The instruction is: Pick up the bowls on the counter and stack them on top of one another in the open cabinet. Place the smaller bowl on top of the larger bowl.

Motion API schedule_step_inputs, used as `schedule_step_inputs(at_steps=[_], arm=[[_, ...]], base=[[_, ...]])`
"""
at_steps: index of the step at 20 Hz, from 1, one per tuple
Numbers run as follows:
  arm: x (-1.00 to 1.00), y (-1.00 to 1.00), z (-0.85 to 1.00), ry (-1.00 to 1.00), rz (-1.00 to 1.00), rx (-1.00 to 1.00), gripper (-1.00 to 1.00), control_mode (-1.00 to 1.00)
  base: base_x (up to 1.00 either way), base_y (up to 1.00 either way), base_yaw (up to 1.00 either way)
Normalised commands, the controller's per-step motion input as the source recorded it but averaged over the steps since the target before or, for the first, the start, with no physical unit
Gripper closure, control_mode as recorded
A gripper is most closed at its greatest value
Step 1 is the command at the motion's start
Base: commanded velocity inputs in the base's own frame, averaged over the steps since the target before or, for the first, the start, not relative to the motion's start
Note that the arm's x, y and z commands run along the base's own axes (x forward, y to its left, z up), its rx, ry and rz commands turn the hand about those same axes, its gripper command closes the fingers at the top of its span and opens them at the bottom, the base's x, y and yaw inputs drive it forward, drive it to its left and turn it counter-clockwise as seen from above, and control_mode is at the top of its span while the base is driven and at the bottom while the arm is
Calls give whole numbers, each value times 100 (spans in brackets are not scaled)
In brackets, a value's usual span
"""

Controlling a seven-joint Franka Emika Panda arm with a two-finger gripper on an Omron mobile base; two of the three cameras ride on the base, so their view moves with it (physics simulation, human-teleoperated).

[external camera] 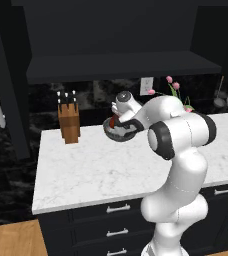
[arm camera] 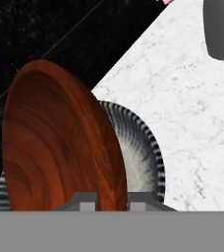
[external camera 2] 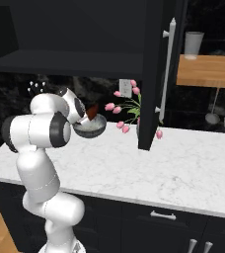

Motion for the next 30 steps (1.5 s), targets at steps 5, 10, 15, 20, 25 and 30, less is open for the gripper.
schedule_step_inputs(at_steps=[5,10,15,20,25,30], arm=[[-5,-4,11,0,0,1,-100,-100],[-60,-47,3,2,-1,4,-100,-100],[-16,-38,-19,11,4,0,-100,-100],[20,10,-12,12,6,0,-100,-100],[14,16,-34,18,7,0,-100,-100],[2,7,-25,7,6,0,-100,-100]], base=[[0,0,0],[0,0,0],[0,0,0],[0,0,0],[0,0,0],[0,0,0]])
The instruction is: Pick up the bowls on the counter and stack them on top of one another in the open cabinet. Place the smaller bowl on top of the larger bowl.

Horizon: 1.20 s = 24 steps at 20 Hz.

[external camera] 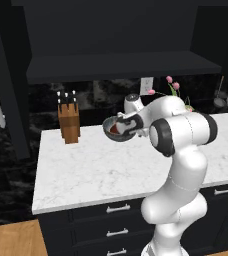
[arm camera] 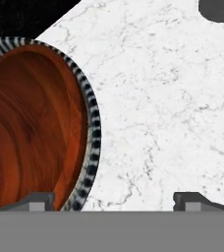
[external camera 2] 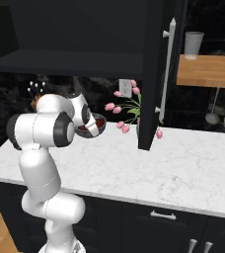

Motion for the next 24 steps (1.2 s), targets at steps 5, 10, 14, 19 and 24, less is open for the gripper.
schedule_step_inputs(at_steps=[5,10,14,19,24], arm=[[3,10,-23,1,2,0,-100,-100],[-4,4,-36,0,2,0,-100,-100],[-27,0,21,-18,0,0,-100,-100],[4,13,-7,2,0,-1,-100,-100],[2,19,-15,7,0,-2,-100,-100]], base=[[0,0,0],[0,0,0],[0,0,0],[0,0,0],[0,0,0]])
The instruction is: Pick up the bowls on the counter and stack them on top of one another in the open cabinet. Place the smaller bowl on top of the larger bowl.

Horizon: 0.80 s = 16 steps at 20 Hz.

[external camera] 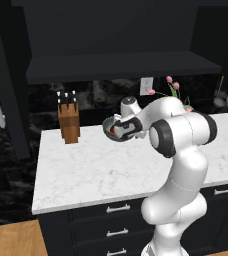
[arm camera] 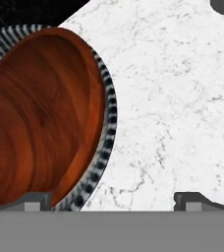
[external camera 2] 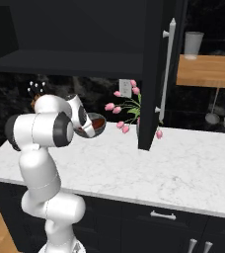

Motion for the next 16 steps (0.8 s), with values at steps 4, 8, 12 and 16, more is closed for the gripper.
schedule_step_inputs(at_steps=[4,8,12,16], arm=[[4,18,-17,1,0,0,-100,-100],[0,2,-44,0,0,0,100,-100],[0,0,-18,-9,0,0,100,-100],[-16,0,2,-1,0,0,100,-100]], base=[[0,0,0],[0,0,0],[0,0,0],[0,0,0]])
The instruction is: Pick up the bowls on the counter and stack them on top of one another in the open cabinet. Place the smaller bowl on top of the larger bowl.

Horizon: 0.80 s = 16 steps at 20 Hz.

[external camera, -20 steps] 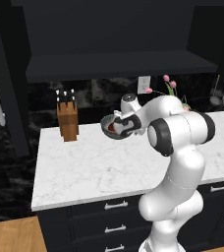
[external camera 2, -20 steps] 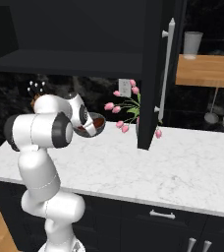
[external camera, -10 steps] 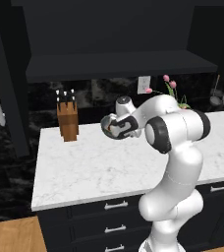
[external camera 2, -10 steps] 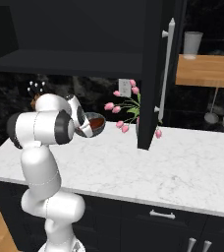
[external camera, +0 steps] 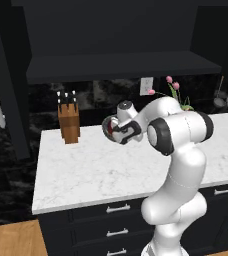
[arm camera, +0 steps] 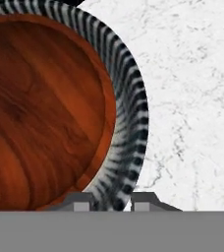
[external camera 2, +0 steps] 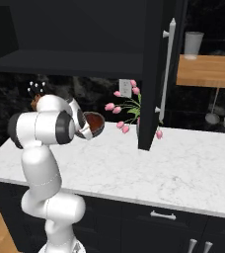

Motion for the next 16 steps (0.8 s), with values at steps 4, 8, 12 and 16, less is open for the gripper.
schedule_step_inputs(at_steps=[4,8,12,16], arm=[[-86,-11,54,-6,-5,2,100,-100],[-100,-36,98,-19,-12,9,100,-100],[-100,-26,100,-23,-10,9,100,-100],[-100,-25,100,-23,-11,10,100,-100]], base=[[0,0,0],[0,0,0],[0,0,0],[0,0,0]])
